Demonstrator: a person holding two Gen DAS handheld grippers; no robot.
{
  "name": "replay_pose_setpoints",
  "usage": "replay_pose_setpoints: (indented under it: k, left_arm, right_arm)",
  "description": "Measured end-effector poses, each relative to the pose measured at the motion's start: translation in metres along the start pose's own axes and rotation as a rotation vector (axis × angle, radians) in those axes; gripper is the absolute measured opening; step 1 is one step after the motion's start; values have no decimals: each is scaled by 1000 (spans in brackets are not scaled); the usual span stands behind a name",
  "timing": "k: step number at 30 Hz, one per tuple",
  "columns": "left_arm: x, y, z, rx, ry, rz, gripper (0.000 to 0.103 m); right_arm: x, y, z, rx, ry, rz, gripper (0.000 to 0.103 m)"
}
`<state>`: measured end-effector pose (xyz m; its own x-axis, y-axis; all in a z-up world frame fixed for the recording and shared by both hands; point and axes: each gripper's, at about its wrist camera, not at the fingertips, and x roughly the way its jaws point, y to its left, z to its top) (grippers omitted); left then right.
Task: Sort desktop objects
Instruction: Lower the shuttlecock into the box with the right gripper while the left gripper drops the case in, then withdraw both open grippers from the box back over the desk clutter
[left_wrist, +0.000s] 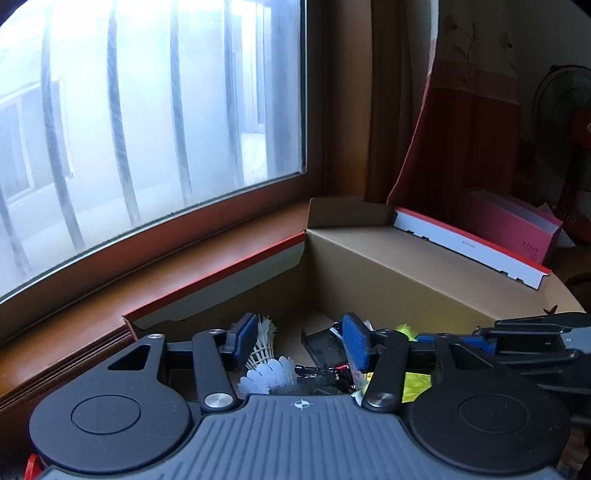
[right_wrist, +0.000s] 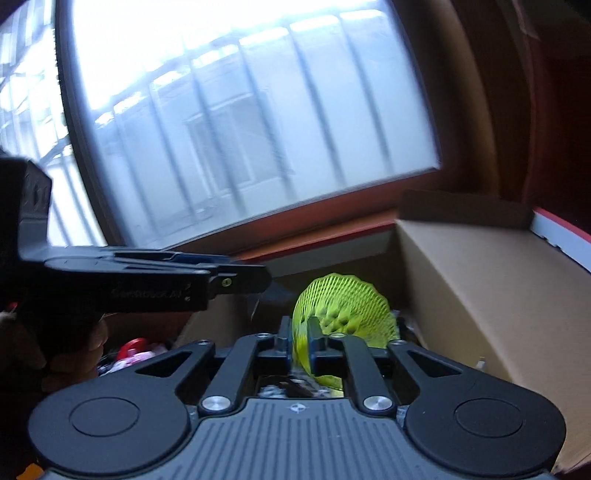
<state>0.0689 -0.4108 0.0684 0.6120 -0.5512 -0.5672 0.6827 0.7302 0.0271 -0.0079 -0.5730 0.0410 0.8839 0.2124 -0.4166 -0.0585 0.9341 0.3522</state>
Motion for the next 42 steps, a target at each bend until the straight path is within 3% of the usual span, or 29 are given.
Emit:
replay_pose_setpoints:
  k: [2,4,12,22,32,42]
  left_arm:
    - [4,0,-1,-5,10,0,59]
    - [6,1,-2,-13,18,3,67]
    - [-17,1,-12,-40,3,42,81]
    - [-79,17,-43,-140,-23,129,90]
    - [-152,63,-97,-230,-10,256,93]
    - [-230,144,-178,-375,67,422,96]
  right_arm:
    - [3,-10,1,41,4,-4,29]
    - [6,-18,0,67,4,-11,36]
    - [12,-23,-7,89,6,-21,46]
    - [-16,1,-15,74,-50,-10,76]
    - [-38,57,-32,35,-41,26,80]
    - [-16,175,-66,-74,62,162,81]
